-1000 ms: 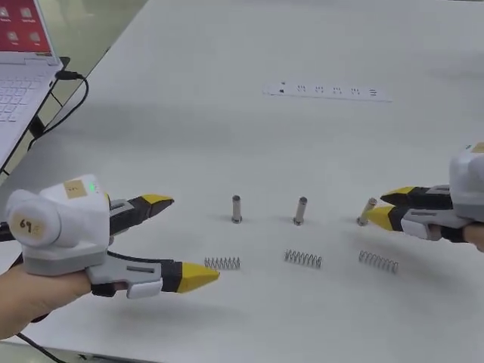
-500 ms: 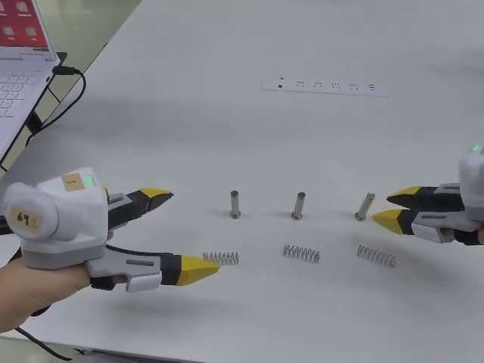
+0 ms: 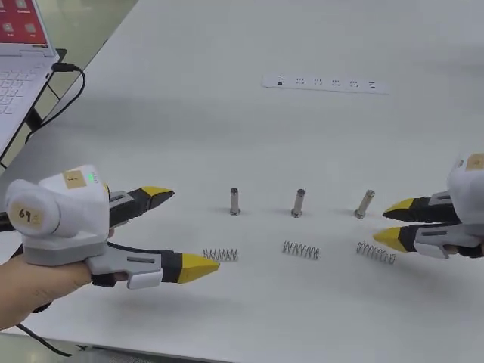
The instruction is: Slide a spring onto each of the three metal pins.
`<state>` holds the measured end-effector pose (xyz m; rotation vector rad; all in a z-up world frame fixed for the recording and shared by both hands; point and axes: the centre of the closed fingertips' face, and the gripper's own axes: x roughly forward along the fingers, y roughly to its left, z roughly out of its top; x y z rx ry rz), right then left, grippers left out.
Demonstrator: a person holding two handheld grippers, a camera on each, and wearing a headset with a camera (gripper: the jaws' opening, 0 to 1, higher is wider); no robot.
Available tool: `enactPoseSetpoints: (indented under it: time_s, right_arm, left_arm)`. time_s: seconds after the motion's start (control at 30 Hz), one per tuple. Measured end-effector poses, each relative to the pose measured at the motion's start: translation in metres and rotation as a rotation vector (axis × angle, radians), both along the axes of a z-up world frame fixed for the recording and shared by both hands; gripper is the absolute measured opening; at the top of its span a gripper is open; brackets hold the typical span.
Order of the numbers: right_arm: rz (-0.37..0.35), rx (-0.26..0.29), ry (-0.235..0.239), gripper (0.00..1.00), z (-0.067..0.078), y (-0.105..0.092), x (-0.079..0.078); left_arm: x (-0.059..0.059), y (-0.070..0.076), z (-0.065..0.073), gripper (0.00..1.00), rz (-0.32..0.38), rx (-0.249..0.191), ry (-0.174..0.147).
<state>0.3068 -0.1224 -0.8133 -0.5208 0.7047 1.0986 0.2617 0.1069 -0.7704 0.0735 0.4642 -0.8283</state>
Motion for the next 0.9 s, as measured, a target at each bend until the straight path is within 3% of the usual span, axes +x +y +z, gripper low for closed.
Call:
enactPoseSetpoints:
  time_s: [0.53, 0.9]
  right_arm:
    - [0.114, -0.107, 0.035, 0.19, -0.019, -0.004, -0.020]
    - [0.132, -0.135, 0.053, 0.18, -0.027, -0.005, -0.023]
  left_arm:
    - [-0.002, 0.003, -0.001, 0.81, -0.003, 0.013, 0.002]
    - [0.001, 0.008, -0.001, 0.81, -0.004, 0.016, 0.001]
